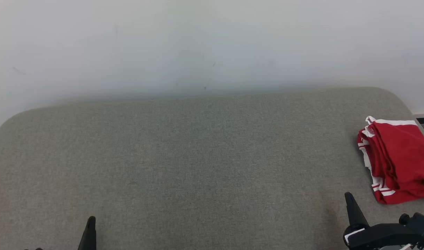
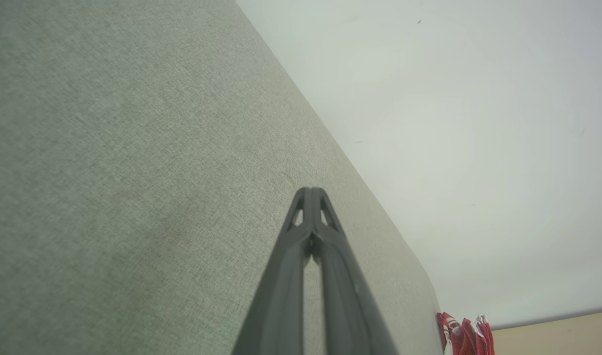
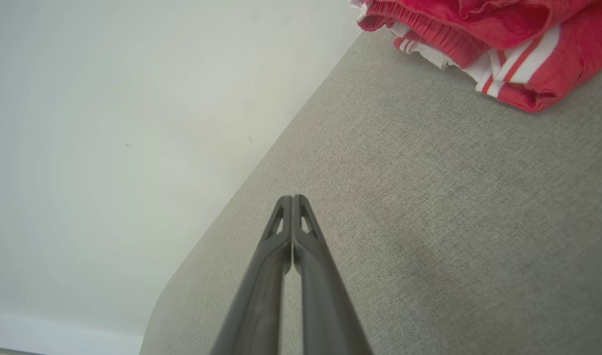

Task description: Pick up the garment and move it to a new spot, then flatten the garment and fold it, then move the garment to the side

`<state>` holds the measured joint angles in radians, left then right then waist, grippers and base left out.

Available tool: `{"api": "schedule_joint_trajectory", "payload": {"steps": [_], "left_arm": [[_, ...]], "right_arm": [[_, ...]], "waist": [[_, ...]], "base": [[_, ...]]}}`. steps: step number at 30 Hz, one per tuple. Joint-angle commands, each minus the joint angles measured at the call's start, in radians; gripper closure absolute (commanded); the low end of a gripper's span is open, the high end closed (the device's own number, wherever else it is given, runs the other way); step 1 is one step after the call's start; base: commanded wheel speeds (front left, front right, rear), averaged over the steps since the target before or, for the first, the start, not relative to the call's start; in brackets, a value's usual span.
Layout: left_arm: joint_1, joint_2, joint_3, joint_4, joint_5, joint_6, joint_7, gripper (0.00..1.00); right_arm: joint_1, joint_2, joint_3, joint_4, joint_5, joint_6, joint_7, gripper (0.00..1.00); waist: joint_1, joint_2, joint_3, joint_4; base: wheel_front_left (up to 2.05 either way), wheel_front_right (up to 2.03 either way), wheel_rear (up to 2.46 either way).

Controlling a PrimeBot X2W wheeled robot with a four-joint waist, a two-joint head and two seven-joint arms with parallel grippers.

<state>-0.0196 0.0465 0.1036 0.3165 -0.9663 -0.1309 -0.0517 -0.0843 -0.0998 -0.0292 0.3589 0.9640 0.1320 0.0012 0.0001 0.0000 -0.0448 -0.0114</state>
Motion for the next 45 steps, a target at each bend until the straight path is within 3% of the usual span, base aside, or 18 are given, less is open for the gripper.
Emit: {"api": "schedule_joint_trajectory", "payload": {"steps": [1,45], "left_arm": [[-0.029,0.005,0.003,-0.015,-0.036,0.0,0.009,1.0],[-0.079,0.006,0.011,-0.052,-0.453,0.0,0.119,1.0]], "right_arm": [[-0.025,0.002,-0.008,-0.018,0.037,-0.001,0.006,1.0],[-0.031,0.036,-0.063,-0.083,0.456,-0.002,0.081,1.0]], "waist": [[-0.0001,0.0,0.001,0.0],[-0.0001,0.0,0.028,0.007]], "base": [[0.0,0.0,0.0],[0.0,0.0,0.0]]}}
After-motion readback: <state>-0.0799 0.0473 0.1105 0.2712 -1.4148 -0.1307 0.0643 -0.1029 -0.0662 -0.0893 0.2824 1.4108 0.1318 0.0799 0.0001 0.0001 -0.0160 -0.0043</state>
